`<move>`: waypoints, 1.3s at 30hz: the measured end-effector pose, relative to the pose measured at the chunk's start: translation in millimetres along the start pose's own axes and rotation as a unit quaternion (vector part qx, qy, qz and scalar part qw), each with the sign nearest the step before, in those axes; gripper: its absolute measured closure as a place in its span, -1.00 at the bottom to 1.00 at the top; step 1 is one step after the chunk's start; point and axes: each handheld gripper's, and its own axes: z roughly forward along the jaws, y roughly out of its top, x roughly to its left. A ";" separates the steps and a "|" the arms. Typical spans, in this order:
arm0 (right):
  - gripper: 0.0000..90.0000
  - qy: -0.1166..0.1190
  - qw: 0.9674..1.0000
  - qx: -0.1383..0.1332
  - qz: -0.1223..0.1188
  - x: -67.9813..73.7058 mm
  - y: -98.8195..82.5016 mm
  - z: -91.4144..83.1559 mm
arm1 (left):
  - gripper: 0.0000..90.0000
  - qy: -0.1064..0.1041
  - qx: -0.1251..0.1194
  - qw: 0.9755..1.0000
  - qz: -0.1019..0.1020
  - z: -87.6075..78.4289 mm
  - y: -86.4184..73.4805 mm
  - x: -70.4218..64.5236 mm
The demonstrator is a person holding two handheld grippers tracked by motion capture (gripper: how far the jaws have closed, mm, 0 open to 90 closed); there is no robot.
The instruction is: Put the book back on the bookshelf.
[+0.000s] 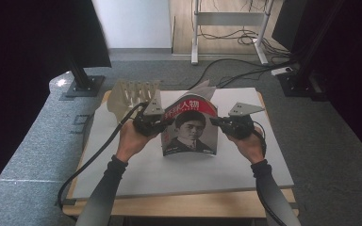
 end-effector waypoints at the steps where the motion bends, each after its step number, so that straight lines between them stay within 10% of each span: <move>1: 0.83 0.001 1.000 0.001 0.003 -1.6 -0.5 -0.8 | 0.92 -0.005 -0.003 1.000 -0.002 -0.5 -1.0 1.4; 22: -0.31 -0.046 0.996 0.060 0.042 -17.0 -43.8 3.6 | 0.93 -0.023 -0.022 0.997 -0.068 -43.8 -27.3 30.1; 39: -0.66 -0.041 0.991 0.105 0.072 -19.1 -96.2 14.6 | 0.93 0.009 -0.033 0.992 -0.120 -94.9 -52.2 46.5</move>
